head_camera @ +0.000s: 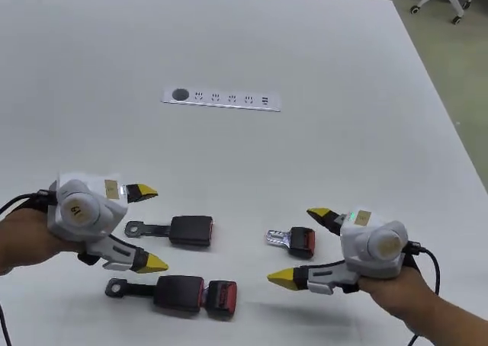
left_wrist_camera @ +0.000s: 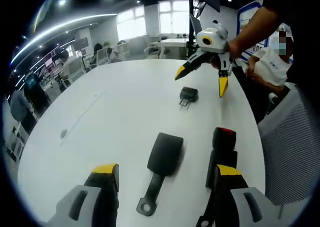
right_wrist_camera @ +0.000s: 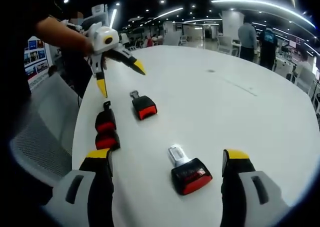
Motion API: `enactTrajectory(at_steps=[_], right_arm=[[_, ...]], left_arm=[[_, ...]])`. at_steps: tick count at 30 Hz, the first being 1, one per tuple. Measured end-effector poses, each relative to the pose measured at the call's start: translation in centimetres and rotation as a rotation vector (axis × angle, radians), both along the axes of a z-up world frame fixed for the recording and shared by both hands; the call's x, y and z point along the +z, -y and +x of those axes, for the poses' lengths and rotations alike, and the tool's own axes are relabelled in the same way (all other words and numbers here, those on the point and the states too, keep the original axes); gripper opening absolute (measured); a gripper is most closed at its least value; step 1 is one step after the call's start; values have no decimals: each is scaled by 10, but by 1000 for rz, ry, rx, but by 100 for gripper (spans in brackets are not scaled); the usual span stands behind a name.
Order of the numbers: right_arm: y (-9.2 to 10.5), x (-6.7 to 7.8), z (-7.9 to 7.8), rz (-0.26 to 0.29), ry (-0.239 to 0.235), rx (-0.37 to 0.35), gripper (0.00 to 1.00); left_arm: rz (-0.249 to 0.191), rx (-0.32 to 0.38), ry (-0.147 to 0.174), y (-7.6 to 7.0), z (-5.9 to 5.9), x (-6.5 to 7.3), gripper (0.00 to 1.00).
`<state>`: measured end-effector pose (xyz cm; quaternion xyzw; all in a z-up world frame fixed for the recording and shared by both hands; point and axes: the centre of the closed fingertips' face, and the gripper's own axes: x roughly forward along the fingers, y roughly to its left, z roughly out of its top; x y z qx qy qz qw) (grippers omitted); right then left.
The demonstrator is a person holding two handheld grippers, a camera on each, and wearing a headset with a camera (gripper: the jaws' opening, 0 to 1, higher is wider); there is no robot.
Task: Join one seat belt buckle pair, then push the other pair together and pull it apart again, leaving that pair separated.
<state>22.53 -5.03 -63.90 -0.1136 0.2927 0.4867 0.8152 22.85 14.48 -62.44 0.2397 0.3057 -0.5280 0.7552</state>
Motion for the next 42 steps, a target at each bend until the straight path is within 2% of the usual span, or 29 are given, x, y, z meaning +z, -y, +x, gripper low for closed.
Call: enactTrajectory(at_steps=[3,7,12,14,17,19,21,24,27,30,32,34,35,37,42], right_arm=[[6,-3,4,-14,-5,11,89],[13,-7,5,-27,-36,27,90],[18,-16,7,-39,-59,55,89],[19,-22,8,-45,-71,63,88],[19,-28,8,-52,-93,80,85],[19,-31,7,-60,-99,97,83],[18,-32,8,-59,-107,104,83],[20,-39,11,-65,-115,122,81],[21,-40,7,-86,-129,149,76],[22,-45,5,-107,-130,178,71],[25,-47,4,-124,-130,195,65],[26,-46,10,-120,-125,202,58],[27,-48,10,-124,-125,205,54],[26,-49,9,-138,-119,217,45],[31,-53,13,-159,-99,226,34]], left_arm=[[10,-9,-9,2,6,-4,80],[10,-26,-29,9,11,-10,80],[25,-54,-60,14,12,-22,79],[28,-76,-56,18,13,-25,78],[36,-93,-66,21,13,-31,77],[41,-107,-73,23,12,-34,74],[69,-142,-55,21,14,-41,69],[75,-160,-70,22,14,-48,65],[81,-177,-79,23,14,-54,63],[83,-188,-75,25,15,-56,56],[88,-204,-66,27,15,-57,51],[122,-227,-44,25,16,-63,45],[96,-223,-69,27,13,-60,44],[97,-221,-75,26,14,-60,43],[93,-225,-80,26,14,-57,42]])
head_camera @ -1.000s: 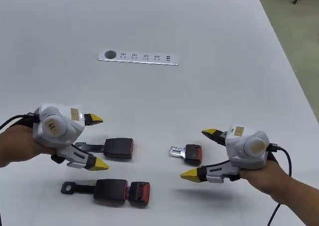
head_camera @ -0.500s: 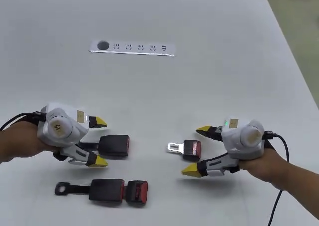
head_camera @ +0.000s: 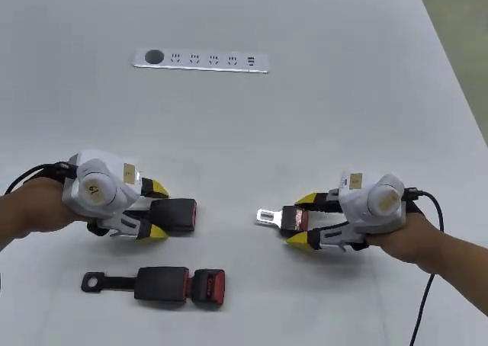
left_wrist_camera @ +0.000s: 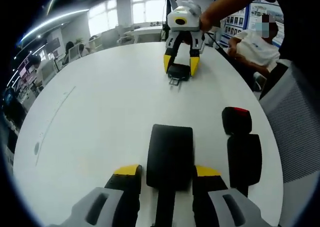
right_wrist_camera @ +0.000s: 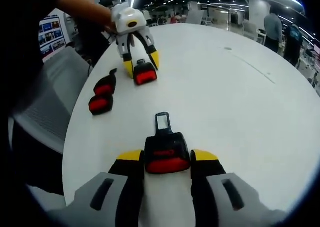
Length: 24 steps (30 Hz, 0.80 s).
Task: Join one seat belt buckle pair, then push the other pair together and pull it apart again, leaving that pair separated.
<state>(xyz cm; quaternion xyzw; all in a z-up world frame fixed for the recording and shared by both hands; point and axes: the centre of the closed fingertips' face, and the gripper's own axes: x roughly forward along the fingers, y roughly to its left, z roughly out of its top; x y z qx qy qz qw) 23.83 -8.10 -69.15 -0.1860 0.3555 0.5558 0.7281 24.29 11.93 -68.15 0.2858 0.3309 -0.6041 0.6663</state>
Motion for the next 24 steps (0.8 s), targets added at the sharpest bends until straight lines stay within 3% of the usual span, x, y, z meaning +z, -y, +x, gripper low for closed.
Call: enactTrajectory(at_steps=[7,9,24], right_arm=[[-3,1,-1,-2,-25,7,34],[-2,-1,-1,-30,-12,55,34],[-6,0,-4,-61,-12,109,33]], left_arm=[[2,-14,0,1,2,-1,38],[6,-25,1,2,2,-2,34],[29,-84,-6,5,9,-6,34]])
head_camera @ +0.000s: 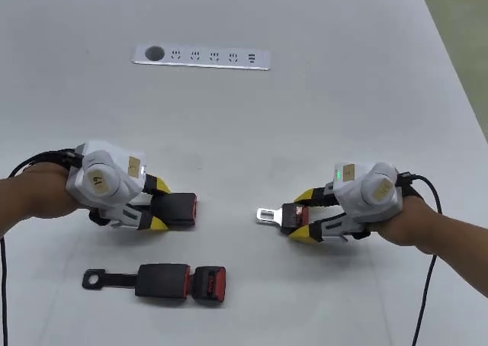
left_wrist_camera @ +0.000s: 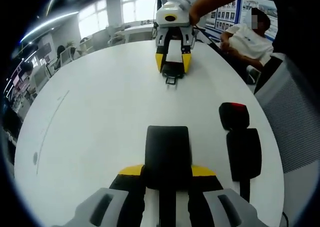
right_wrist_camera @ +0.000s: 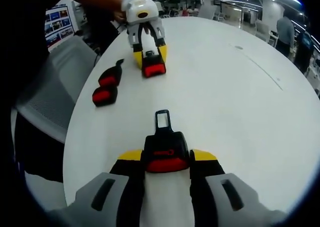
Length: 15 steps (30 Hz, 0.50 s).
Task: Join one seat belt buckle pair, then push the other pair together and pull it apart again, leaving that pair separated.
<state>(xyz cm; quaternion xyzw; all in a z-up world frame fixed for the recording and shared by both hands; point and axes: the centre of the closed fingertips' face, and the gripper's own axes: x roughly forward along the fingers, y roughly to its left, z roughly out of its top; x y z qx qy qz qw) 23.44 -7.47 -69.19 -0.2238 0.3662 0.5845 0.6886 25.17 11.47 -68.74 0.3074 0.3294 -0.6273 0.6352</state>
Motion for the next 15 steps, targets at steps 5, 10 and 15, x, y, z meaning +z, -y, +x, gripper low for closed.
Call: enactTrajectory(at_steps=[5,10,15], right_arm=[[-6,0,-1,1,3,21,33],[-14,1,2,15,7,29,33],[-28,1,2,27,10,44,33]], left_arm=[[4,-6,1,1,-2,1,34],[4,-6,-2,0,-3,0,34],[6,-11,-4,-1,-3,-1,34]])
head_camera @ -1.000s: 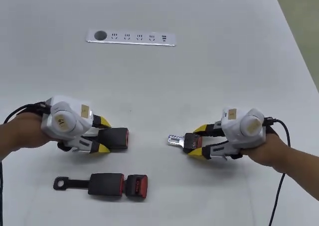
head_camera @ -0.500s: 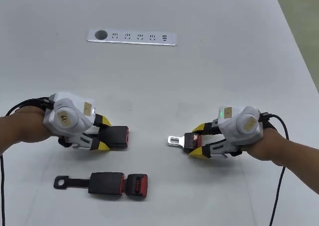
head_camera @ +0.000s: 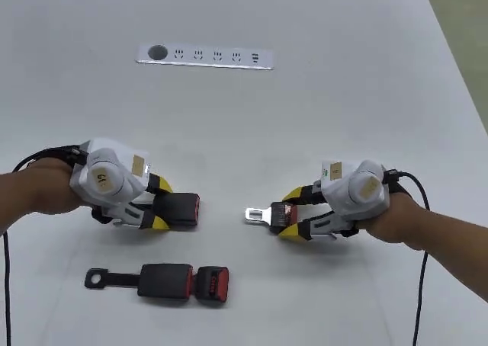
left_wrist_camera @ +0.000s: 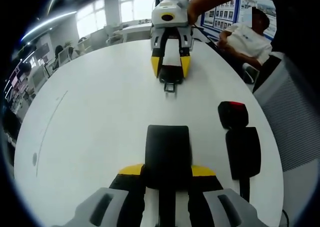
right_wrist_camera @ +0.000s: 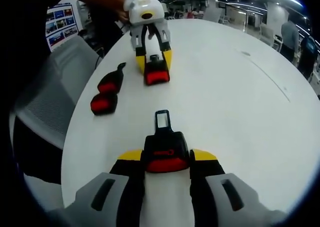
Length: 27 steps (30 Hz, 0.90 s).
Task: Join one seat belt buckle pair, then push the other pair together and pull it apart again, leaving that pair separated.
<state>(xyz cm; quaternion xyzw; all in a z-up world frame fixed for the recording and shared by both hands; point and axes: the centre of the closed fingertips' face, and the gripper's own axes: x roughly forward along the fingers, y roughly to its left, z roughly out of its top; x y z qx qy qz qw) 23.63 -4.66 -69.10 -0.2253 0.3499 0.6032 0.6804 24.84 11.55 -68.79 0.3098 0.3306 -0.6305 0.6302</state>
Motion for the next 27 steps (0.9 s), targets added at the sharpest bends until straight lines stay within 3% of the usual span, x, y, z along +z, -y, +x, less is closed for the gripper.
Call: enactTrajectory(at_steps=[27], right_arm=[[-62,1,7,63,4,56,33]], left_arm=[[13,-1,-2,-3,-4,-1,33]])
